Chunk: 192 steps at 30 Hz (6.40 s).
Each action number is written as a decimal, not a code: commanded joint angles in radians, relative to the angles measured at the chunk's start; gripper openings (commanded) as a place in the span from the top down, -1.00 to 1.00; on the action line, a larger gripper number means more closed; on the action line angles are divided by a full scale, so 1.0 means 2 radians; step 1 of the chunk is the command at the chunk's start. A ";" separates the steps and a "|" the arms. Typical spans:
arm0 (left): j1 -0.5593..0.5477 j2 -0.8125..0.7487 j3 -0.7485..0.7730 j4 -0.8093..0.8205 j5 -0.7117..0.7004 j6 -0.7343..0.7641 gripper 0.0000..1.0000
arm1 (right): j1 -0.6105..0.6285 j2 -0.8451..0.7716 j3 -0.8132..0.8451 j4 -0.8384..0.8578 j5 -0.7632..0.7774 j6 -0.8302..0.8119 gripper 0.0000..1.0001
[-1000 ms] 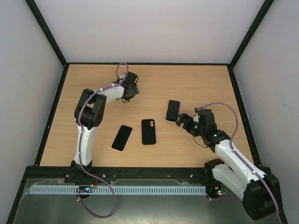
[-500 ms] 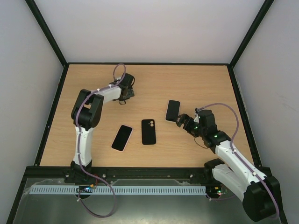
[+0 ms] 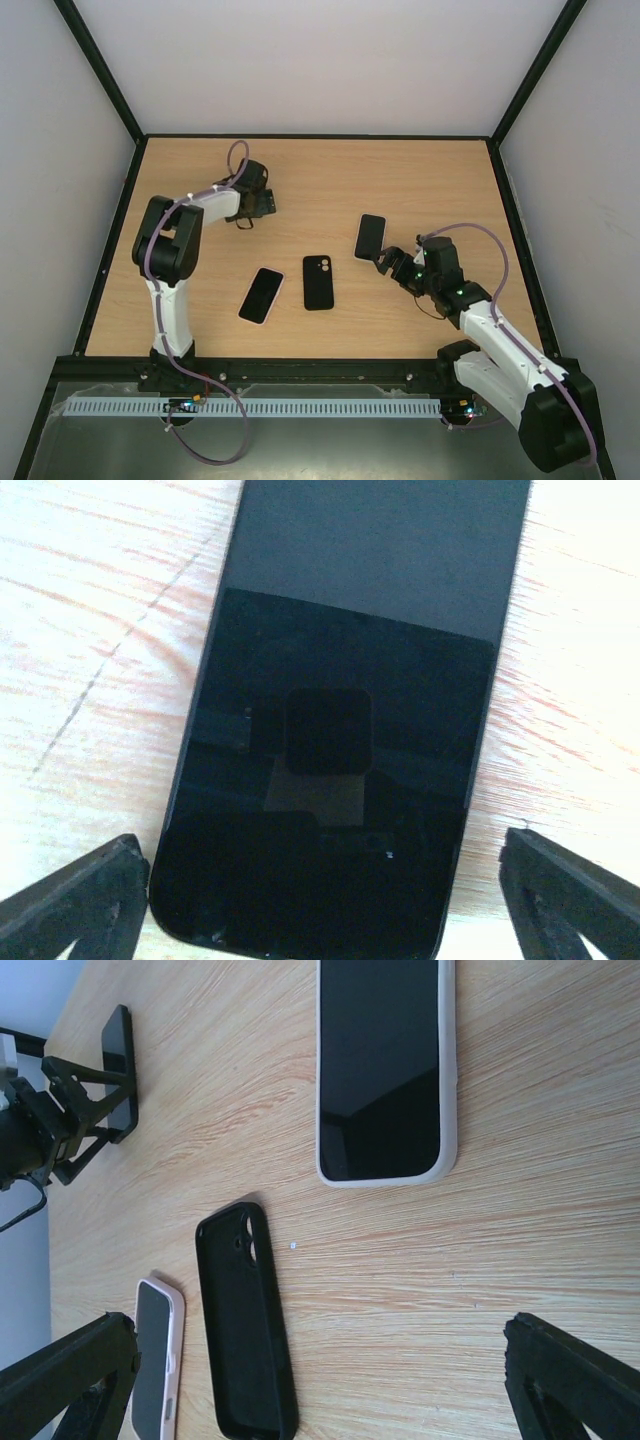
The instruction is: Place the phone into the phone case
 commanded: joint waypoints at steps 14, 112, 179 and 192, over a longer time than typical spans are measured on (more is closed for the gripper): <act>0.021 0.067 0.122 -0.010 0.032 0.101 -0.85 | 0.003 -0.016 0.013 -0.016 0.016 -0.018 -0.95; -0.116 -0.256 -0.320 0.221 0.285 -0.189 -0.02 | 0.320 0.295 0.123 0.243 0.163 0.146 0.34; -0.181 -0.299 -0.407 0.278 0.261 -0.164 -0.25 | 0.290 0.170 0.002 0.183 0.099 0.104 0.96; -0.215 -0.244 -0.401 0.297 0.250 -0.168 -0.20 | 0.272 0.199 -0.028 0.244 0.058 0.122 0.96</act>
